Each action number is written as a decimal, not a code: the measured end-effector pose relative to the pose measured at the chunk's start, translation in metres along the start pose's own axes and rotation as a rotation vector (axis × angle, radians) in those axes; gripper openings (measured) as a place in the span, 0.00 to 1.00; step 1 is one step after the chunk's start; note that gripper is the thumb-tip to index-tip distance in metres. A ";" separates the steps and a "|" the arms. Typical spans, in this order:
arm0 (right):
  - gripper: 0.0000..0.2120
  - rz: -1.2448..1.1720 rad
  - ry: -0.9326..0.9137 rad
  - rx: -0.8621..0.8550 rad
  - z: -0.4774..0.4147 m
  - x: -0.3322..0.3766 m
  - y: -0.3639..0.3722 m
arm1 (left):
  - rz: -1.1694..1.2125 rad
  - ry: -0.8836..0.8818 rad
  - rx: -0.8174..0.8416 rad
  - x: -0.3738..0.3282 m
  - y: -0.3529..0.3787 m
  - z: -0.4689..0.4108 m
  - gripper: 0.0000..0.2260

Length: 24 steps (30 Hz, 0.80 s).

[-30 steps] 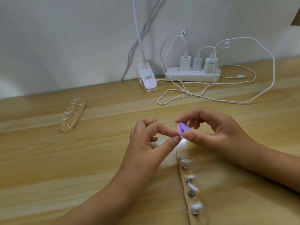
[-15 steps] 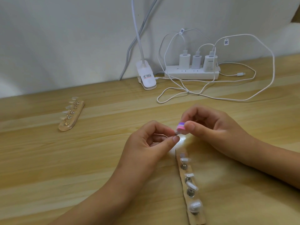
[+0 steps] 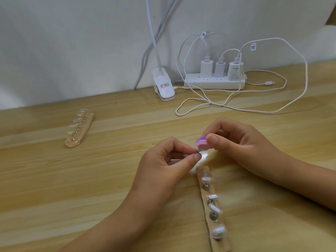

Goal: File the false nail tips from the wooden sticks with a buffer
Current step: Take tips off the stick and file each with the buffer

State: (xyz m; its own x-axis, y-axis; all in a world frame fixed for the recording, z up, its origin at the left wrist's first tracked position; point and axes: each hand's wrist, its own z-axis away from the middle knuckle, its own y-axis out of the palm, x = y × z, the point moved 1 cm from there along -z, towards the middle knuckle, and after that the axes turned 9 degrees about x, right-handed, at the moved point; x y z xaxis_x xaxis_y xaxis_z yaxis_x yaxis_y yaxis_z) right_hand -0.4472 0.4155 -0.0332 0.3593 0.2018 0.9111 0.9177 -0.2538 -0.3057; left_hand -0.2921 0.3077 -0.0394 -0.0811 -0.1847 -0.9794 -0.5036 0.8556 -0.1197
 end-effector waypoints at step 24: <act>0.12 0.029 -0.022 -0.020 0.000 0.000 -0.001 | -0.126 0.129 0.008 -0.001 0.000 -0.001 0.06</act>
State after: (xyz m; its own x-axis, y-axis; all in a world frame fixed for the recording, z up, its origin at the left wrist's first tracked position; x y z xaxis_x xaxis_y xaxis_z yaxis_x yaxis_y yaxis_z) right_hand -0.4488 0.4155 -0.0329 0.3896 0.2145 0.8957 0.9033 -0.2785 -0.3262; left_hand -0.2926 0.3073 -0.0385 -0.1278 -0.3504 -0.9278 -0.5099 0.8256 -0.2416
